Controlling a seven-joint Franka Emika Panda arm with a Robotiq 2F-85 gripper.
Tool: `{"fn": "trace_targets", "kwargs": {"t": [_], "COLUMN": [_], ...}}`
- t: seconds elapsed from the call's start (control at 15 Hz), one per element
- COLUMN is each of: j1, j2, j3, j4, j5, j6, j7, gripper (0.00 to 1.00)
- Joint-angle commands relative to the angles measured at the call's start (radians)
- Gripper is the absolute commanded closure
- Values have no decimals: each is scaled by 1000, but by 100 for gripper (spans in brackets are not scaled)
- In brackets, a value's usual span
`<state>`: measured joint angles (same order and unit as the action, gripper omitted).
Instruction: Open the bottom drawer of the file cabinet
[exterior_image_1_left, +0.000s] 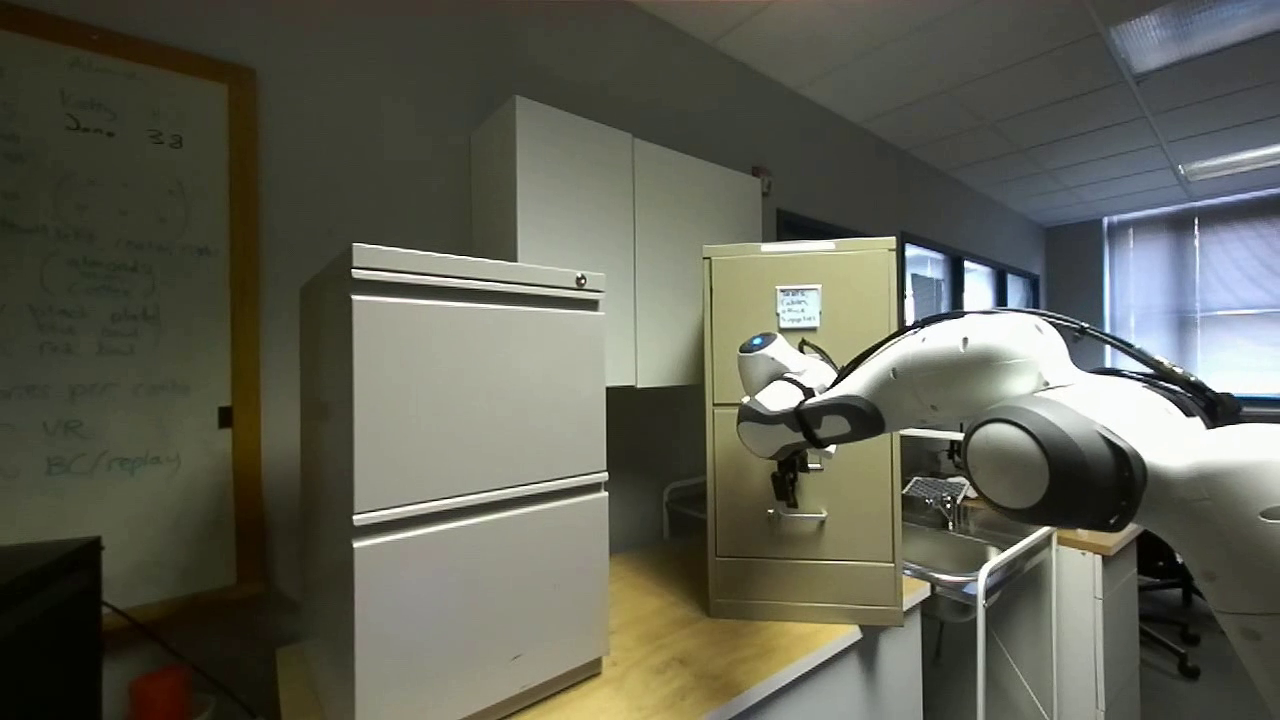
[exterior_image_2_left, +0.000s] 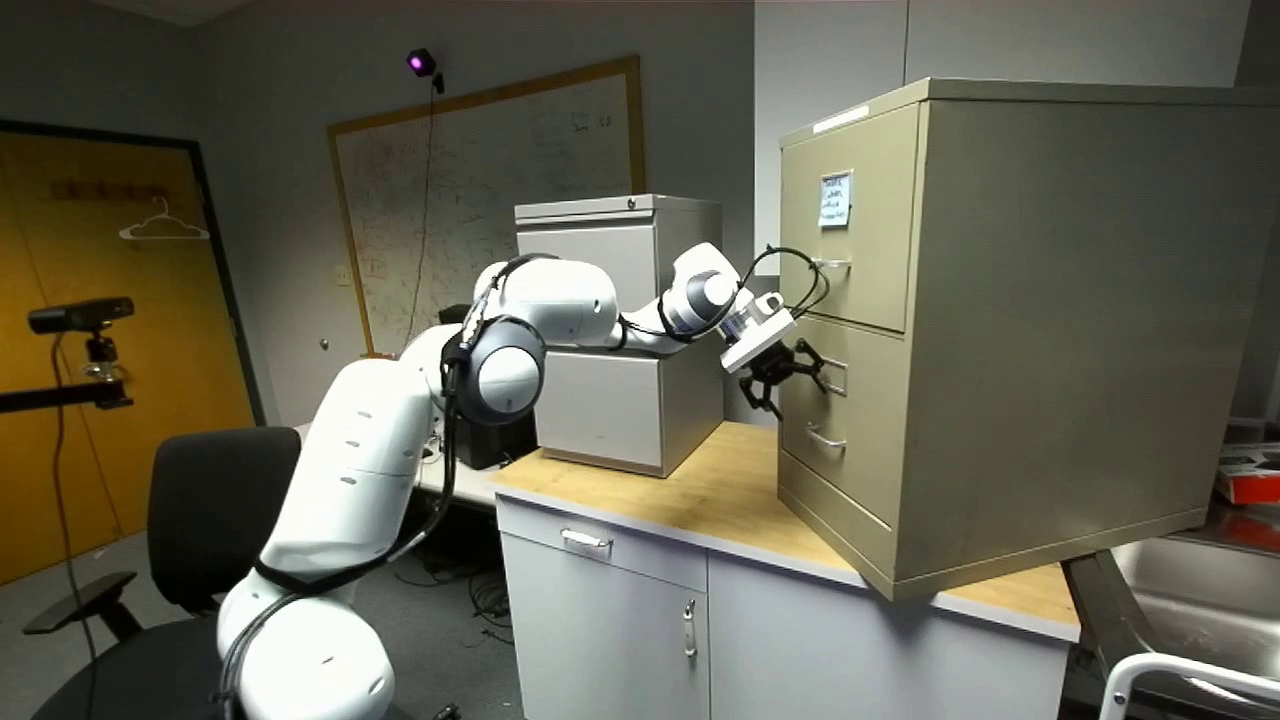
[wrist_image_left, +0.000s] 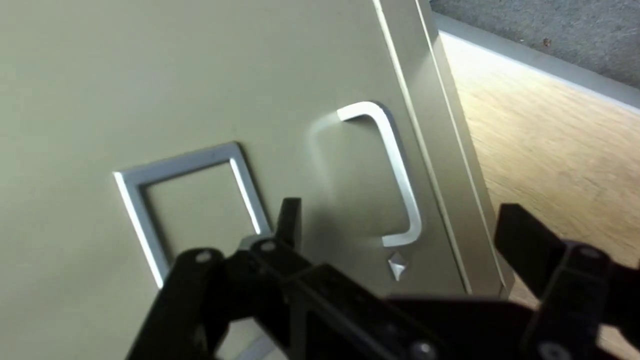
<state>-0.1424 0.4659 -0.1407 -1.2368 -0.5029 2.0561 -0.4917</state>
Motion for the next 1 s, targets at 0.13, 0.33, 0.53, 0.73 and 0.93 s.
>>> {"fn": "trace_targets", "kwargs": {"t": [0.13,0.33,0.53,0.73,0.93], "j1": [-23,-36,-45,-54,-65], "j2": [92,132,165,189,211], "j3": [17,29,34,38,39], "j4": [114,153,188,228,254], "j5": [48,93,126,146,161], "j6": [-12,-28,-53,-80,-89], "j7": [-78,-120,-147,-175,-211], "gripper": [0,0,0,0,0]}}
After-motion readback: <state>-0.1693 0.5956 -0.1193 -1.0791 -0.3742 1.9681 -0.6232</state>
